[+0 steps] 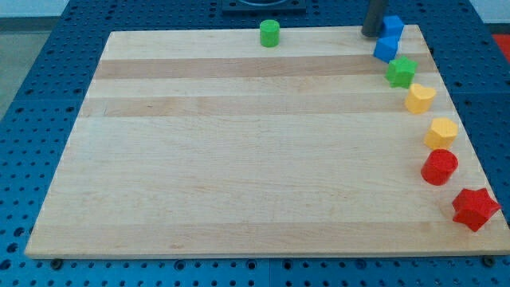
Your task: Place the green circle to the bottom left of the yellow heart
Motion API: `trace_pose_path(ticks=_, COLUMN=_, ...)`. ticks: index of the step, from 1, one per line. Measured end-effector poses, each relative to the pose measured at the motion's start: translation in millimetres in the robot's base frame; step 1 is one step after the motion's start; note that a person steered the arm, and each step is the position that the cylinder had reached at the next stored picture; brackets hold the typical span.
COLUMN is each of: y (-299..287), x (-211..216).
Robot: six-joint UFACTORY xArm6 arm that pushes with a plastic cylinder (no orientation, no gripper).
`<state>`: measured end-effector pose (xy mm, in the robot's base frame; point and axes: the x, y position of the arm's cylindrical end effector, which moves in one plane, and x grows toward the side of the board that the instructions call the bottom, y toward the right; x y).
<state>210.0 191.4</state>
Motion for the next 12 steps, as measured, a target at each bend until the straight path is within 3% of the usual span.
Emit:
trace_pose_path(ticks=1, y=-55, x=24)
trace_pose_path(ticks=3, y=-179, x=128)
trace_pose_path(ticks=4, y=-299, x=127)
trace_pose_path(ticks=5, y=-324, x=43)
trace_pose_path(ticks=6, y=-323, x=-17)
trace_pose_path(ticks=11, y=-165, x=-13)
trace_pose_path(ticks=12, y=-137, x=13)
